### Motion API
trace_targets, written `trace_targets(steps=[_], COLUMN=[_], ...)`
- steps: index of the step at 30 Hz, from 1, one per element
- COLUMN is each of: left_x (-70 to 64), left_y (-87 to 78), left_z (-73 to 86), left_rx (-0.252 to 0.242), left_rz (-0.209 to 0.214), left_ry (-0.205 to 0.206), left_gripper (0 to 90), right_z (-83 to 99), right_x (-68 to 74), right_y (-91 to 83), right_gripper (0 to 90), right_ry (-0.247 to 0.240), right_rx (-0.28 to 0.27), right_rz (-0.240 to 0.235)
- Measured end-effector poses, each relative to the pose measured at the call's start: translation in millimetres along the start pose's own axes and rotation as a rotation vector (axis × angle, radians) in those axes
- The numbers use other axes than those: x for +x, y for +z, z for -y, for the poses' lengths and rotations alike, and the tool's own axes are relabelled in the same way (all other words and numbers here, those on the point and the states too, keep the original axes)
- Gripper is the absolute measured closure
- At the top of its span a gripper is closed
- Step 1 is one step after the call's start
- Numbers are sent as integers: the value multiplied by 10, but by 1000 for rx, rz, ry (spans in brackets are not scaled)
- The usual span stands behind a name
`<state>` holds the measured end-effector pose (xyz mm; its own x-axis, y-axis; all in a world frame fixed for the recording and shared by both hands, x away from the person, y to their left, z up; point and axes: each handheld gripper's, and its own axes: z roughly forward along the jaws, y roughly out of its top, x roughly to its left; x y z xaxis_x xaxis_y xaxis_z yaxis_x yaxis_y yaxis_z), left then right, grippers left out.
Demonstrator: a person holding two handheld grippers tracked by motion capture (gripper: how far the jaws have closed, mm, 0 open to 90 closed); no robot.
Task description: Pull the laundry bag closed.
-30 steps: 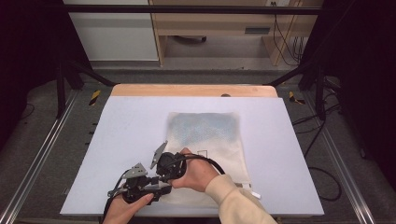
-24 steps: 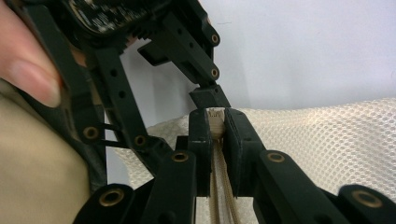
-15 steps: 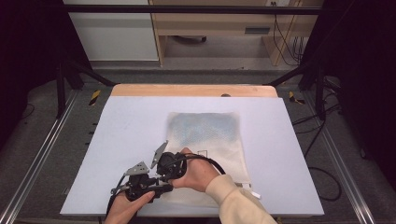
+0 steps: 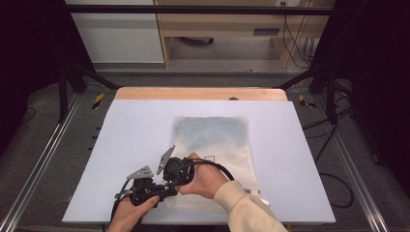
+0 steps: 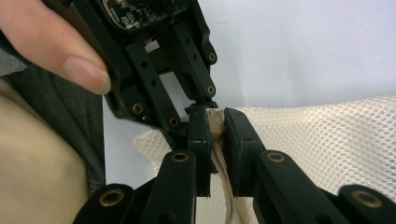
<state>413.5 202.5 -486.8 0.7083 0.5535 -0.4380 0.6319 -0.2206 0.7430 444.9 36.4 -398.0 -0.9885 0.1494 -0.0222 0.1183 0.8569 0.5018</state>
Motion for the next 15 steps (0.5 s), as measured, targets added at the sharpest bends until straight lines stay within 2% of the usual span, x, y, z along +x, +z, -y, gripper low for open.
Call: trace_targets(steps=[6,15], left_x=[-1,-2], left_y=[5,6], left_z=[-5,-5], left_rx=[-1,0], left_rz=[-7,-13], left_ry=[8,0], left_gripper=[811,820], right_z=[35,53], right_x=[3,18], right_y=[-15,3], right_gripper=[819,820], right_ry=[-13,-26], right_rx=[7,19], right_rz=[8,25])
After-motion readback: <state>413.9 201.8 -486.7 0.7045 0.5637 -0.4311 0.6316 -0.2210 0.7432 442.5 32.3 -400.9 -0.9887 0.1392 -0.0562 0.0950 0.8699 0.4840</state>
